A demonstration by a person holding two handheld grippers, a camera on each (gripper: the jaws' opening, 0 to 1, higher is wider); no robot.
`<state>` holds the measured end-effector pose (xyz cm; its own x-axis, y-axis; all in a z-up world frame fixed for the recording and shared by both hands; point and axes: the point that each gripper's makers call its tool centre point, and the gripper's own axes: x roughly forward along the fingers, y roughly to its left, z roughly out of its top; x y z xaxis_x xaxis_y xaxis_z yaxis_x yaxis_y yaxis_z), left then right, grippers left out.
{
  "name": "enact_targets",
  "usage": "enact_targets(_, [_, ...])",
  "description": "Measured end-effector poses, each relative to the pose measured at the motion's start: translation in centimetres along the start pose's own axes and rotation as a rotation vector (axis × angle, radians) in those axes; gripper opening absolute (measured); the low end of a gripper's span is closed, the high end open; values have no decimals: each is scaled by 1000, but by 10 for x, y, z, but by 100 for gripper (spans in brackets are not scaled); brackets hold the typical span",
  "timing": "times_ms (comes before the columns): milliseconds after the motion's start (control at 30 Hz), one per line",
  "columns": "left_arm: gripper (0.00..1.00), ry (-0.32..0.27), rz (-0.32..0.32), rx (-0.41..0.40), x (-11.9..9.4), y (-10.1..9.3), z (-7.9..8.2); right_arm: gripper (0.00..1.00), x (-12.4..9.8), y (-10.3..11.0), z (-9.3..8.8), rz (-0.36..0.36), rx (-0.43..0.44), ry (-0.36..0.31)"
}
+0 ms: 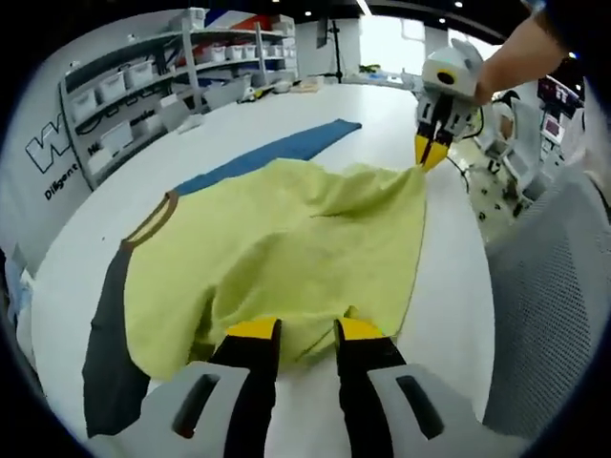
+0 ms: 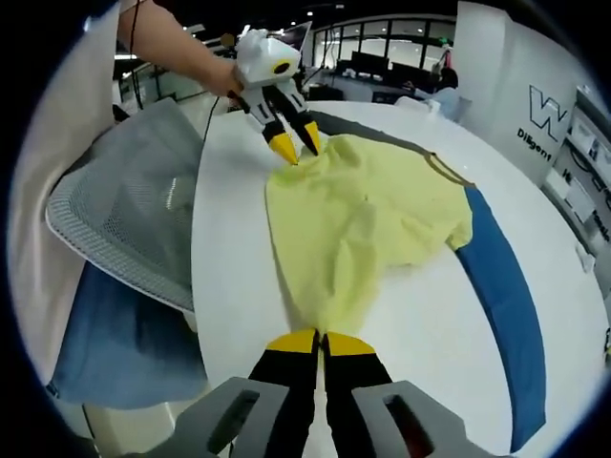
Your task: Fold the garment on the visible template until the final outline fits inside the template.
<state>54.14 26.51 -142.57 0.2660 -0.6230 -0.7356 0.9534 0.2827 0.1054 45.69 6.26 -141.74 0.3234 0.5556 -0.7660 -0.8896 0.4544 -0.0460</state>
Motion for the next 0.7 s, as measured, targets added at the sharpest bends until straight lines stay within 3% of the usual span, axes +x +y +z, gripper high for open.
enact_targets(100, [27,71,0,45,-3,4,-21,0,1,0,0,2,0,0])
enact_targets(200, [24,115,17,115,-7,13,-32,0,2,-1,0,3,-2,1])
enact_targets(300, [17,107,20,121,-9,18,-31,0,2,-1,0,3,-1,1])
enact_targets(367, [13,123,36,170,-10,23,-32,0,2,-2,0,2,2,3])
enact_targets(467, [0,137,40,199,-9,25,-35,0,2,-2,0,1,4,3])
enact_targets(700, [0,132,44,190,-16,27,-34,0,0,-3,0,-5,5,3])
